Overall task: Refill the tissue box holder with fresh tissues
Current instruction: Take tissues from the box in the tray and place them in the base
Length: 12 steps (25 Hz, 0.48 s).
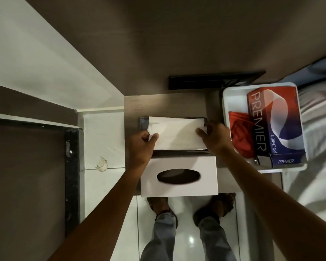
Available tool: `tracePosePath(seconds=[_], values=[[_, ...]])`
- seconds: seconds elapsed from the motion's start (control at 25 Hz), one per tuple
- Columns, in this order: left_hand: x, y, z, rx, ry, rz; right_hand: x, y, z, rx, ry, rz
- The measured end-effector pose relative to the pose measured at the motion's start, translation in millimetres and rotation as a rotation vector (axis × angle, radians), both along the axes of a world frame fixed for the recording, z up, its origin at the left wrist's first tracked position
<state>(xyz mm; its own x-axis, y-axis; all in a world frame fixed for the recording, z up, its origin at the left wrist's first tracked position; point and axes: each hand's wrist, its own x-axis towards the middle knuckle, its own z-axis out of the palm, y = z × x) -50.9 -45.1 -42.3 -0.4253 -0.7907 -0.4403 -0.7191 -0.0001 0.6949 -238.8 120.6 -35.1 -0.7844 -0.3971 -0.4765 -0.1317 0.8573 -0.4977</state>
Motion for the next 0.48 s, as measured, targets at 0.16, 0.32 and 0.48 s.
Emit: tracePosePath(seconds=[0.16, 0.32, 0.48], values=[[-1.3, 1.8, -5.5, -0.040, -0.016, -0.043, 10.1, -4.3, 5.3, 0.040, 0.139, 0.071], [3.7, 3.9, -11.1, -0.081, -0.043, -0.053, 14.6, -6.5, 9.8, 0.180, 0.243, 0.097], [2.1, 10.5, -12.5, -0.135, -0.030, -0.043, 15.2, -3.1, 5.4, 0.153, 0.260, 0.079]])
